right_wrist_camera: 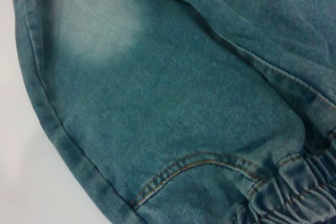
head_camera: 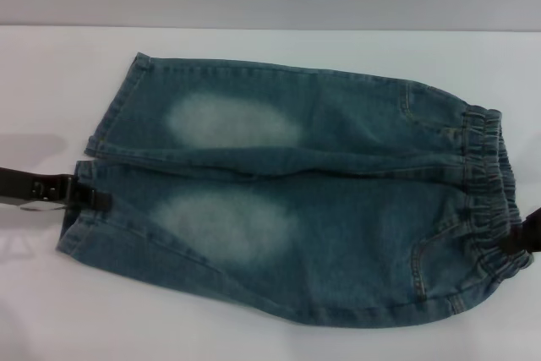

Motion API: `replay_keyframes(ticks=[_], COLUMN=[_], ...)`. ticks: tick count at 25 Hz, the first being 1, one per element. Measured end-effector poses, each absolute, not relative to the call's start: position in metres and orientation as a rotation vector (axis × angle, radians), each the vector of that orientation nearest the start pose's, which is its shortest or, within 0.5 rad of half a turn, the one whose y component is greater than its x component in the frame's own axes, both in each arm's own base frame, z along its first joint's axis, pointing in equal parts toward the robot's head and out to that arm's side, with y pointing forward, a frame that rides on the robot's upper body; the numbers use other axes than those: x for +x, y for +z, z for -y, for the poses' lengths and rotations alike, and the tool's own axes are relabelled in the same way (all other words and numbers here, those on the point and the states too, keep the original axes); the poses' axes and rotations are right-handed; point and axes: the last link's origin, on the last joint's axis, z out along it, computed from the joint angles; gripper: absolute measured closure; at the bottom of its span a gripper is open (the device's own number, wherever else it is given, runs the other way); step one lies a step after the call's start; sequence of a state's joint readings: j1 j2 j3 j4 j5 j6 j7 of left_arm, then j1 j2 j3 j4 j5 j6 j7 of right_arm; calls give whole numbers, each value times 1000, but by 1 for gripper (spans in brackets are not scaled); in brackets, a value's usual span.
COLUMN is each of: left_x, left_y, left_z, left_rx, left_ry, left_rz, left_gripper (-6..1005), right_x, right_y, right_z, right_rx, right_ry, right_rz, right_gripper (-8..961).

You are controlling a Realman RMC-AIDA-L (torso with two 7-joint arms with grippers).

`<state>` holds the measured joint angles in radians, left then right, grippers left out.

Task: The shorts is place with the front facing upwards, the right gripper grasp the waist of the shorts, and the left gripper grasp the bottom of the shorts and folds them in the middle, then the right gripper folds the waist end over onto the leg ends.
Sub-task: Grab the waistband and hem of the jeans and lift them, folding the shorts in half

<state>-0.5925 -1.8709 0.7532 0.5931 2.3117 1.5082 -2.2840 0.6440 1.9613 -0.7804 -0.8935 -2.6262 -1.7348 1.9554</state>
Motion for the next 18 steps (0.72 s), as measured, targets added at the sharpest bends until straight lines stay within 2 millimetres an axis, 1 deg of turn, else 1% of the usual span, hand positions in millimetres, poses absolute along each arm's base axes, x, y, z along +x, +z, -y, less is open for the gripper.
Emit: replay_keyframes(ticks=[5,9,14,18], left_x=[-318,-315,-311,-311], left_y=[57,61,71,80], left_z=[-347,-351,-362,-371], left_rx=[-2348,-2343,-2301,-2244], left_ry=[-186,-218,-309,-394], left_rz=[1755,1738,1703,1674], left_gripper=[984,984,984,984], right_x=[292,299,309,311], right_y=[63,70,83,82], right_z=[-337,-335,-332,-326], right_rx=[-2775,-2725,-2614,-2560], right_ry=[-288,-167,116,378], right_rz=[-1119,-1160,-1193,-1177], right_gripper=[948,948,949,949])
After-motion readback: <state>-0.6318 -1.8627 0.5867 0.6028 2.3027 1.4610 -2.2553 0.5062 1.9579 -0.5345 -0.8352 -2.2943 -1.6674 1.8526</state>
